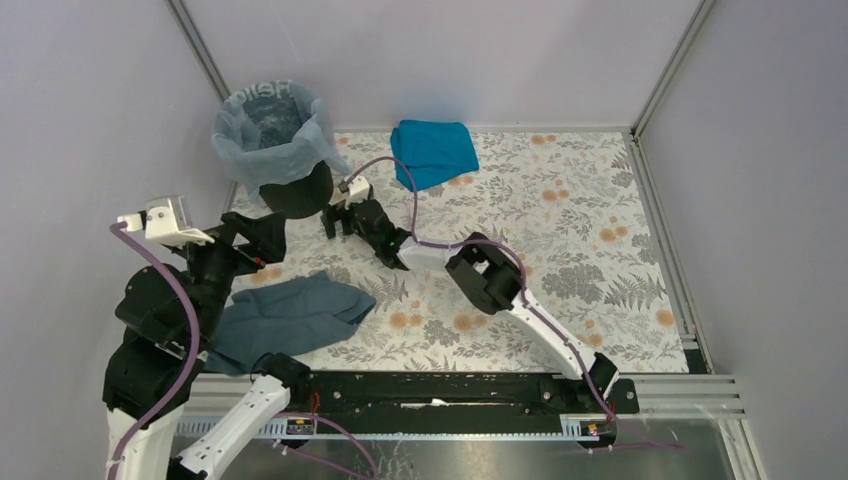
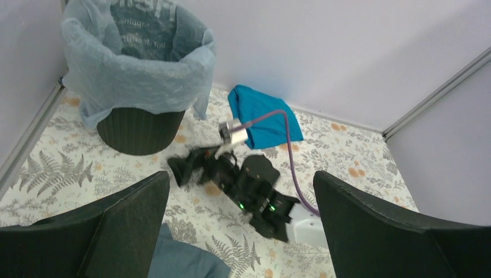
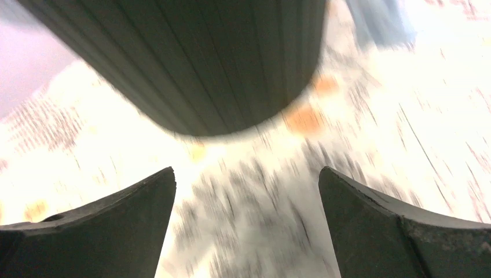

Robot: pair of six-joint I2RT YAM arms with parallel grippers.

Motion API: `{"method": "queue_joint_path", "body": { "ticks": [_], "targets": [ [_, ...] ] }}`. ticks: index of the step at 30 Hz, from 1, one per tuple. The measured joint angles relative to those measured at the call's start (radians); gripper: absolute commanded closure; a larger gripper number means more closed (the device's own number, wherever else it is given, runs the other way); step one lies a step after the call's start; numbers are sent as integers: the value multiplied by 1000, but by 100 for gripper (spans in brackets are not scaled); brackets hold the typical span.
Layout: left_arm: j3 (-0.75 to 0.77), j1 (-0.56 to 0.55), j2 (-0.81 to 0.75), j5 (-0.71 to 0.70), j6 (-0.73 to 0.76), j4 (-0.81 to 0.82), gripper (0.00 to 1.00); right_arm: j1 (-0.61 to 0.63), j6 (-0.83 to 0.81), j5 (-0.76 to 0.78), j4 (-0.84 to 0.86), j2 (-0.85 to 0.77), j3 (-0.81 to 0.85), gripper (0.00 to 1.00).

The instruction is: Put the trash bags into the trash bin

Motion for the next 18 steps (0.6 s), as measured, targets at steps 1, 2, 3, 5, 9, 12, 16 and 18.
{"method": "queue_joint_path", "body": {
  "ticks": [1,2,3,5,9,12,16,18],
  "targets": [
    [14,0,6,0,5,2,1,0,1,5,1,-74,-134,0],
    [29,0,8,0,13,3,1,1,2,12,1,-140,-244,0],
    [35,0,8,1,15,4,1,1,4,19,-5,-224,-377,0],
    [51,0,8,3,19,6,1,2,11,42,-33,-396,-593,0],
    [67,0,12,20,19,12,1,3,32,122,-160,-768,-864,0],
    [89,0,30,37,18,9,1,3,60,204,-319,-1079,-977,0],
    [137,0,69,56,17,21,1,3,95,283,-587,-1434,-1044,0],
    [143,0,74,62,17,32,1,3,108,309,-752,-1586,-1049,0]
  ]
}}
